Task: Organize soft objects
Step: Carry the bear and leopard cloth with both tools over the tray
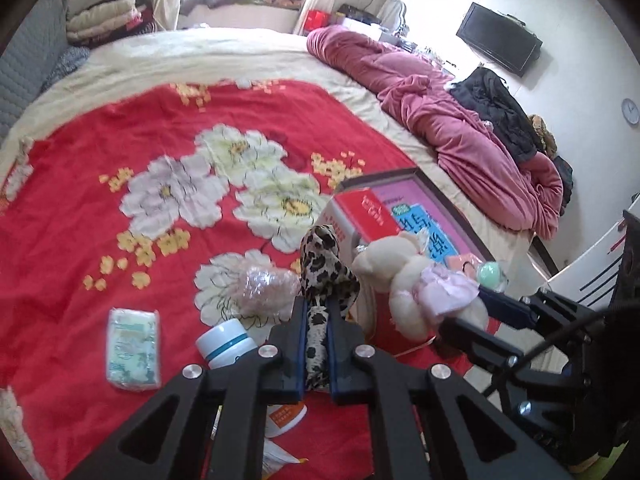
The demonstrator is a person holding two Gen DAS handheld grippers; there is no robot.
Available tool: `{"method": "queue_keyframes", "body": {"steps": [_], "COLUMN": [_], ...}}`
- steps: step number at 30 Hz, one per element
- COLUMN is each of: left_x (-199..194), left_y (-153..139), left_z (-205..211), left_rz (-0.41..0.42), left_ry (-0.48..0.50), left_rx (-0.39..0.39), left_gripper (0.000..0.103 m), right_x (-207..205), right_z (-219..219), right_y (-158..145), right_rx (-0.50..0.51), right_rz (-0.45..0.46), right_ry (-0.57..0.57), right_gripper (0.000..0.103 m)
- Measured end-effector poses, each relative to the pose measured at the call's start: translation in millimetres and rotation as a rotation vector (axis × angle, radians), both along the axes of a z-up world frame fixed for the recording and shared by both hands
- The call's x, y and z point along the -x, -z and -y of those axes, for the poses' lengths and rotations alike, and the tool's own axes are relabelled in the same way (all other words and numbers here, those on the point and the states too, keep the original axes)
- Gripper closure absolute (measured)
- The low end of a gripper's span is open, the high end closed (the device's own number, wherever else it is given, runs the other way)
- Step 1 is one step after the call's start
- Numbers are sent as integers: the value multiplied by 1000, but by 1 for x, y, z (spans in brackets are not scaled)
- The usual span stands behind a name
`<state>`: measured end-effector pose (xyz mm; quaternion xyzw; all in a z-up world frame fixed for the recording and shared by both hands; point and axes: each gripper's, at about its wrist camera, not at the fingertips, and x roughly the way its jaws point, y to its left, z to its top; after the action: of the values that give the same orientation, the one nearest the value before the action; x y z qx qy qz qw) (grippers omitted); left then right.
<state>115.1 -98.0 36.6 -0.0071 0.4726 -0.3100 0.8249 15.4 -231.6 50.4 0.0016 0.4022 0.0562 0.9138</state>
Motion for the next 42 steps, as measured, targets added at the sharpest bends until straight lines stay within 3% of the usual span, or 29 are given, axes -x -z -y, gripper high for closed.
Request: {"method": "queue_keyframes", "body": {"steps": [13, 22, 33, 42], "left_x": [41, 64, 76, 77], "left_y": [-54, -75, -80, -60], "left_z": [41, 71, 102, 141], "left_rz": [86, 132, 134, 106], "left_ry": [-12, 12, 34, 73], "left_rx": [-1, -13, -3, -4], "left_gripper": [95, 95, 95, 95], "right_x": [23, 51, 75, 87], "right_z": [56, 98, 141, 177], "right_y": [-53, -73, -84, -81], "right_rx": [4, -6, 1, -2], "right_rz": [85, 126, 145, 140], "right_ry": [98, 171, 249, 317], "right_gripper": [67, 66, 66, 66]}}
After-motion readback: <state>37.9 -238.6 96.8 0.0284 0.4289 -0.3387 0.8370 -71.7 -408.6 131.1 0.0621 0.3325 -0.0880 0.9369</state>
